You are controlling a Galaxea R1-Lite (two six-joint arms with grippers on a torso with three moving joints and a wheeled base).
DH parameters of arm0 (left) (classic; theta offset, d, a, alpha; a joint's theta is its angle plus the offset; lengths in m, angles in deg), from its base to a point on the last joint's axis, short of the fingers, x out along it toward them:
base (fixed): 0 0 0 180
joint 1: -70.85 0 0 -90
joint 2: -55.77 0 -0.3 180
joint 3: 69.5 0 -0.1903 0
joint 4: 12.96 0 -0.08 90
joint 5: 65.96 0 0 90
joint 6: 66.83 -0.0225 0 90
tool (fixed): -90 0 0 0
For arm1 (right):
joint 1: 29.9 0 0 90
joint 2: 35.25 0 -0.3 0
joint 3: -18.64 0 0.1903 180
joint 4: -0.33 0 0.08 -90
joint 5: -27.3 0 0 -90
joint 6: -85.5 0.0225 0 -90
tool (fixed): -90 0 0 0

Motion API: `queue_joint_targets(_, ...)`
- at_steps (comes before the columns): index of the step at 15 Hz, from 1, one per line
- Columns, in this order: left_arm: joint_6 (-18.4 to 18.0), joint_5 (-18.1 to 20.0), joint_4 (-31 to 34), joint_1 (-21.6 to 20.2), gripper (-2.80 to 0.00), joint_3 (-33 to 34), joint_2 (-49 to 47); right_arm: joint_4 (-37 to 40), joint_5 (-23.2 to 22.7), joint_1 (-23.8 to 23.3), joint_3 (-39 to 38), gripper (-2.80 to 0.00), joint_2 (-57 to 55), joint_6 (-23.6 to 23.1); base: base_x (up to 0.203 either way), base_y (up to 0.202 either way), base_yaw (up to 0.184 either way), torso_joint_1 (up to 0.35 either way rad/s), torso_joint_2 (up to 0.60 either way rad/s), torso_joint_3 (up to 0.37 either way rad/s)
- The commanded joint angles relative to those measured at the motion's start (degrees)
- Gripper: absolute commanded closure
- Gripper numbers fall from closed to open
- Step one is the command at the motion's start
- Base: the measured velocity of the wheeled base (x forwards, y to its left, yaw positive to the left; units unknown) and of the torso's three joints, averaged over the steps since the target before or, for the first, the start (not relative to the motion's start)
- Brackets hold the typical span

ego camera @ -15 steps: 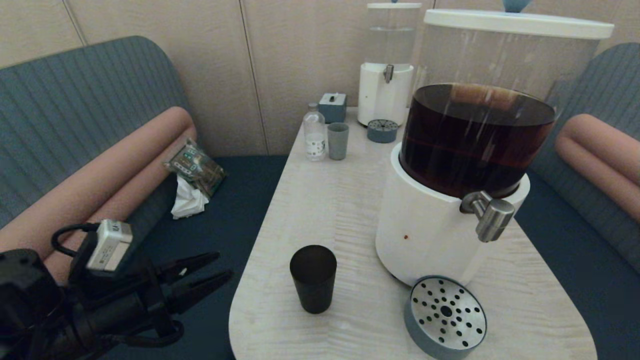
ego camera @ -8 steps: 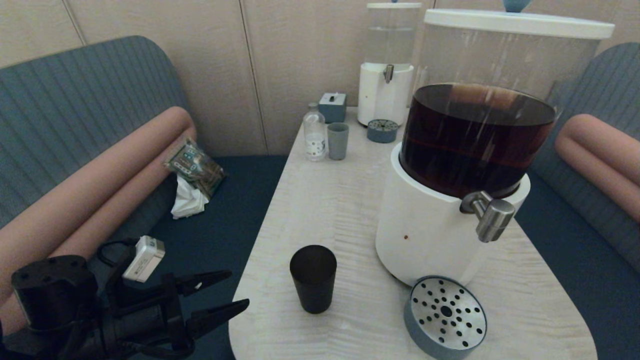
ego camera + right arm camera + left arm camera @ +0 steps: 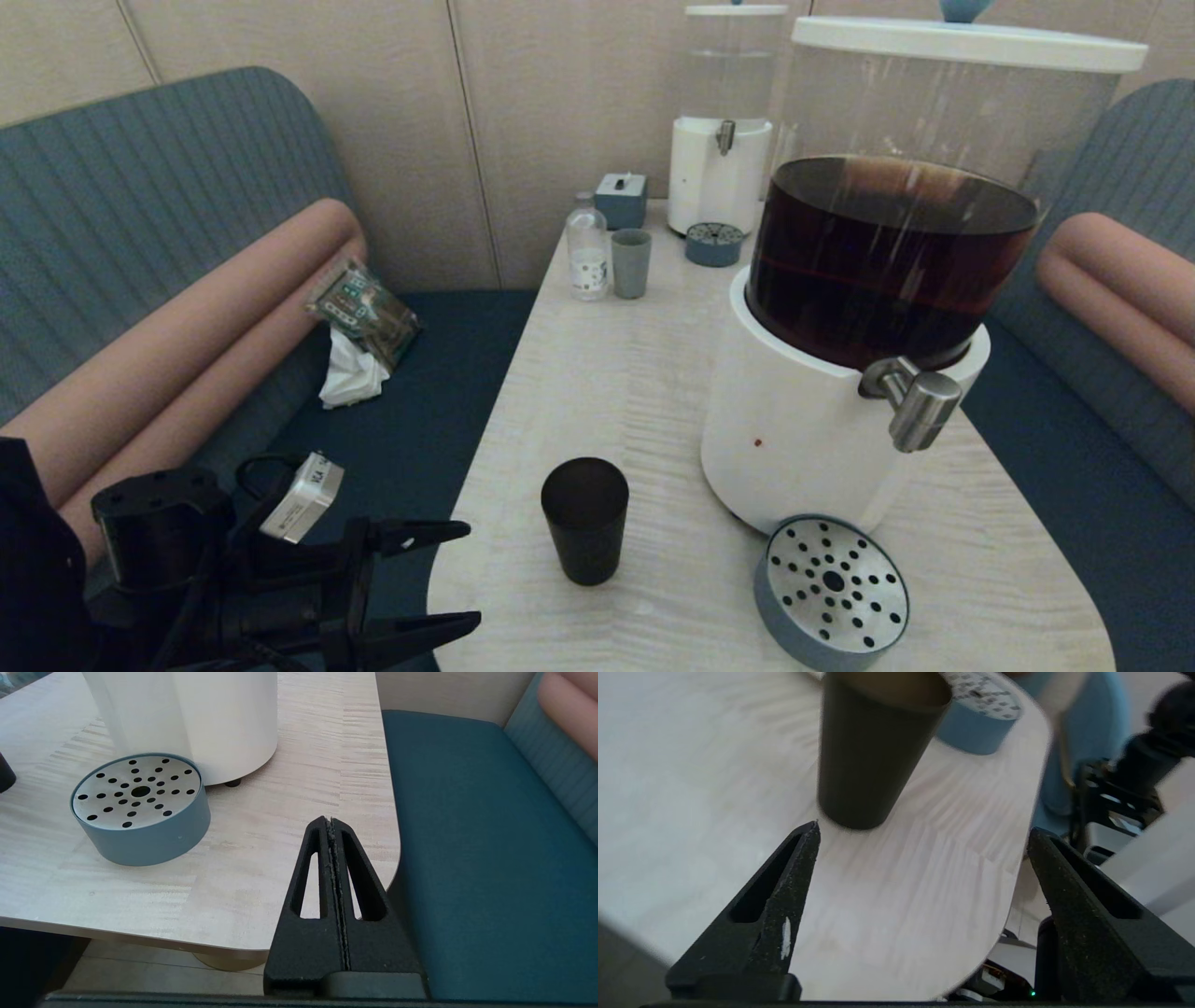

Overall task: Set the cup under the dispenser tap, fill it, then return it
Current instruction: Pick up the cup

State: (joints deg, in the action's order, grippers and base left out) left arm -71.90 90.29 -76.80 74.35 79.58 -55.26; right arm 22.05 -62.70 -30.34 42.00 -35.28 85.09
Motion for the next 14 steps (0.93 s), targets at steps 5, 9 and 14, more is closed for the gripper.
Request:
queue_joint_targets(5,-2.1,1.6,-0.5,2.1,-2.80,-7.0,-6.6,0.0,0.0,0.0,-0.5,0.00,0.0,0.0,0.000,0.000,0.000,0.000,0.00,0.000)
queue_joint_targets(9,-1.8,1.3,-0.5,3.1,-2.80,-15.2,-10.9,0.0,0.0,0.0,-0.5,0.00,0.0,0.0,0.000,0.000,0.000,0.000,0.00,0.000)
queue_joint_targets(14,-1.7,1.2,-0.5,4.5,-2.80,-19.5,-14.6,0.0,0.0,0.0,-0.5,0.00,0.0,0.0,0.000,0.000,0.000,0.000,0.00,0.000)
